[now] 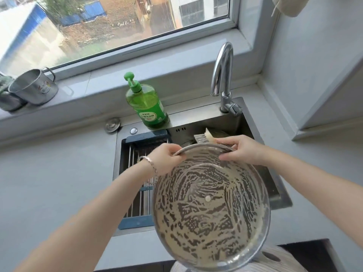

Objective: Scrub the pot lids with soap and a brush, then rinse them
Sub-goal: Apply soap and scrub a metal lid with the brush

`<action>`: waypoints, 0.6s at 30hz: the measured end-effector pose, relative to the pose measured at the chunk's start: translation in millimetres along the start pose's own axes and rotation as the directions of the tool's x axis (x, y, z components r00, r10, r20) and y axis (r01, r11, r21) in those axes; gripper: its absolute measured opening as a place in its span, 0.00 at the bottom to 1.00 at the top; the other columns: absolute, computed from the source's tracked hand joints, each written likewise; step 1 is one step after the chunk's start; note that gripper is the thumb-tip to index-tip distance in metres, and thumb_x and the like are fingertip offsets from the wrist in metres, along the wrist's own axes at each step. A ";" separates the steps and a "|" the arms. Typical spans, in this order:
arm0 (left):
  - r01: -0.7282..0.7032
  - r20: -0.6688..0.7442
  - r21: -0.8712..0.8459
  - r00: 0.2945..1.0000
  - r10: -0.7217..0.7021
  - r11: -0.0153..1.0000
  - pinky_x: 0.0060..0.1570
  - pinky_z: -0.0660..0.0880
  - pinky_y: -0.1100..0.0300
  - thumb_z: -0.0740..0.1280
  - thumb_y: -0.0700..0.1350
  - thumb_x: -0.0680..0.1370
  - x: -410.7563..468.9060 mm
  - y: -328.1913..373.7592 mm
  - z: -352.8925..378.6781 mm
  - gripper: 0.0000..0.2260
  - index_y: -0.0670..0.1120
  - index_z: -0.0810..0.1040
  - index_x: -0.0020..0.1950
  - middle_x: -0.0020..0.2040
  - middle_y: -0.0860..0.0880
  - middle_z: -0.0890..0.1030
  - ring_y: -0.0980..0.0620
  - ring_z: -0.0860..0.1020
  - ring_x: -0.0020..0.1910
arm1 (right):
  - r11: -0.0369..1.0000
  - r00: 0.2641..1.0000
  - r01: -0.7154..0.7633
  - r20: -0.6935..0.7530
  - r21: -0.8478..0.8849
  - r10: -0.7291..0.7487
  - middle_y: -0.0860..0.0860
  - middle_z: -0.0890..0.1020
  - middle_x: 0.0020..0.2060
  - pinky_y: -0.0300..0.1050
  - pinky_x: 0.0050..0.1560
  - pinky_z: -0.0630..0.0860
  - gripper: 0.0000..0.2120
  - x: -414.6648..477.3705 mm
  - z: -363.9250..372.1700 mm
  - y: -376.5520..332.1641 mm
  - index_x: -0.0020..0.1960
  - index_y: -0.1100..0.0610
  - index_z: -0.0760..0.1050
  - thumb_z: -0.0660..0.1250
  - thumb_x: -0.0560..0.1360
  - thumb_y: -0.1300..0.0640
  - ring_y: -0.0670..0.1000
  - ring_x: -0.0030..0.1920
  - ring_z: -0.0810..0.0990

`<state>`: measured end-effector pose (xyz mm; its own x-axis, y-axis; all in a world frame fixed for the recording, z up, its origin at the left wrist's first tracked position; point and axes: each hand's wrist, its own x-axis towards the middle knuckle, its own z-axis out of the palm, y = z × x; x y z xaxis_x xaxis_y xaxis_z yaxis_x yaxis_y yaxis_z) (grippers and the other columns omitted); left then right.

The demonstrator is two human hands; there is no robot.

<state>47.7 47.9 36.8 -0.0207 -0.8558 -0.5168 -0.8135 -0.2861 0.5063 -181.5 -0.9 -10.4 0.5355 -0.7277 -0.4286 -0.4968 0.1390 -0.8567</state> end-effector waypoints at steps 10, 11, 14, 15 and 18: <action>0.141 -0.422 0.159 0.904 -0.062 0.977 0.37 0.68 0.56 0.56 0.47 0.80 6.9 6.0 16.8 0.13 0.44 0.73 0.40 0.38 0.45 0.77 0.42 0.77 0.41 | 0.920 0.788 0.187 -0.506 -0.343 -0.349 0.54 0.80 0.41 0.48 0.41 0.73 0.18 -5.8 46.1 -26.3 0.69 0.44 0.68 0.59 0.80 0.54 0.55 0.42 0.77; 0.151 -0.440 0.167 0.896 -0.064 0.974 0.40 0.69 0.56 0.57 0.46 0.80 7.9 10.1 16.5 0.11 0.43 0.75 0.43 0.42 0.43 0.79 0.41 0.77 0.45 | 0.884 0.794 0.256 -0.437 -0.390 -0.423 0.53 0.77 0.36 0.50 0.38 0.72 0.19 -7.0 60.8 -29.7 0.69 0.44 0.67 0.59 0.80 0.55 0.55 0.39 0.76; 0.161 -0.519 0.131 0.852 -0.070 0.978 0.40 0.66 0.57 0.59 0.42 0.78 7.7 14.1 13.7 0.07 0.42 0.75 0.44 0.44 0.42 0.78 0.40 0.76 0.48 | 0.849 0.786 0.342 -0.372 -0.404 -0.494 0.50 0.71 0.30 0.49 0.34 0.69 0.19 -7.8 74.7 -31.4 0.69 0.45 0.67 0.59 0.79 0.57 0.54 0.33 0.72; 0.140 -0.550 0.110 0.833 -0.057 0.984 0.39 0.64 0.58 0.58 0.42 0.78 4.8 13.3 13.6 0.07 0.44 0.72 0.41 0.40 0.44 0.75 0.40 0.75 0.46 | 0.875 0.784 0.320 -0.417 -0.363 -0.460 0.50 0.73 0.30 0.49 0.35 0.69 0.19 -4.8 68.0 -28.1 0.69 0.45 0.68 0.60 0.79 0.57 0.54 0.34 0.73; 0.089 -0.624 0.095 0.781 -0.010 0.992 0.36 0.61 0.57 0.58 0.42 0.79 -4.4 10.8 15.8 0.10 0.42 0.72 0.39 0.35 0.46 0.74 0.44 0.71 0.39 | 0.986 0.794 0.096 -0.587 -0.134 -0.157 0.53 0.83 0.51 0.47 0.50 0.74 0.17 4.5 38.1 -17.1 0.68 0.47 0.70 0.59 0.80 0.56 0.55 0.52 0.79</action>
<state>29.8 55.4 33.7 0.3549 -0.9347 0.0217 -0.8635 -0.3188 0.3908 -144.7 19.1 -8.6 0.1021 -0.9941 -0.0376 -0.5302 -0.0224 -0.8476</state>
